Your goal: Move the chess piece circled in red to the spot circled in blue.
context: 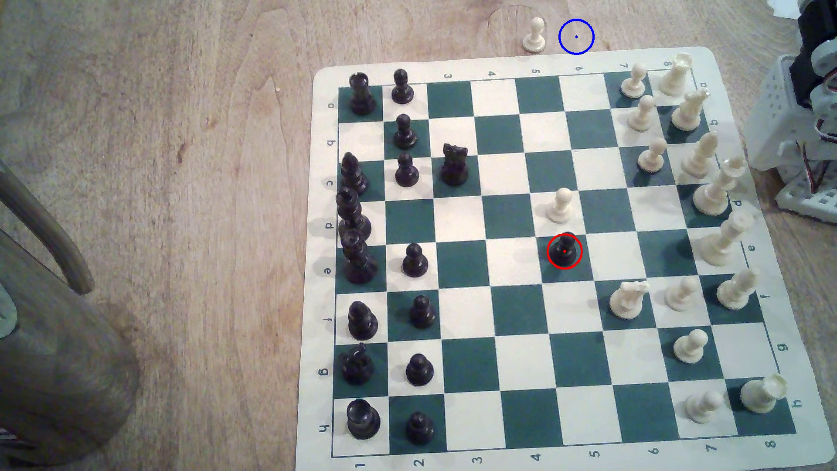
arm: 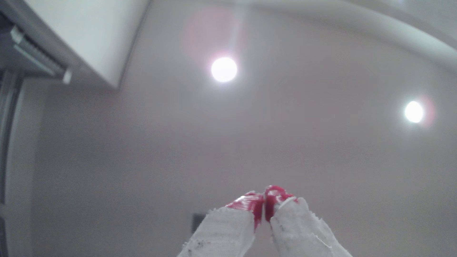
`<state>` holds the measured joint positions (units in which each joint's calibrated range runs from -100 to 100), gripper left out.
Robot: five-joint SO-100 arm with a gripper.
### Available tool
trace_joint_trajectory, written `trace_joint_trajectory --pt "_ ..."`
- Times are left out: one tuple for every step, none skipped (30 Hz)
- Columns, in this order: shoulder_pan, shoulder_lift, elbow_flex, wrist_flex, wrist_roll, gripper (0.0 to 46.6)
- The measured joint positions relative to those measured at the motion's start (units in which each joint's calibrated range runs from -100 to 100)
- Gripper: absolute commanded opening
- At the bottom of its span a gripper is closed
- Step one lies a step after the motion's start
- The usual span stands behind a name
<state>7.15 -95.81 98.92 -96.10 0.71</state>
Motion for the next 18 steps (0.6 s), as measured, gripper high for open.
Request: trace_joint_trajectory --pt "0.0 0.0 0.0 0.0 0.0 0.2" --pt "0.0 0.0 0.0 -0.32 0.1 0.2" --pt "0.0 0.0 0.0 -1.12 0.39 0.2" --pt "0.0 0.0 0.0 -1.67 0.34 0.2" --pt "0.0 0.0 0.0 -1.99 0.49 0.2" --pt "0.0 0.0 0.0 -1.99 0.54 0.2" --pt "0.0 0.0 0.0 -1.99 0.63 0.2" --pt "0.0 0.0 0.0 -1.99 0.63 0.2" --pt "0.0 0.0 0.0 -1.99 0.63 0.2" --pt "0.0 0.0 0.0 -1.99 0.63 0.2" --pt "0.0 0.0 0.0 -1.99 0.63 0.2" --pt "0.0 0.0 0.0 -2.07 0.63 0.2" --pt "0.0 0.0 0.0 -2.15 0.63 0.2" --pt "0.0 0.0 0.0 -2.15 0.63 0.2" --pt "0.0 0.0 0.0 -2.15 0.63 0.2" --pt "0.0 0.0 0.0 -2.15 0.63 0.2" --pt "0.0 0.0 0.0 -2.15 0.63 0.2" --pt "0.0 0.0 0.0 -2.15 0.63 0.2"
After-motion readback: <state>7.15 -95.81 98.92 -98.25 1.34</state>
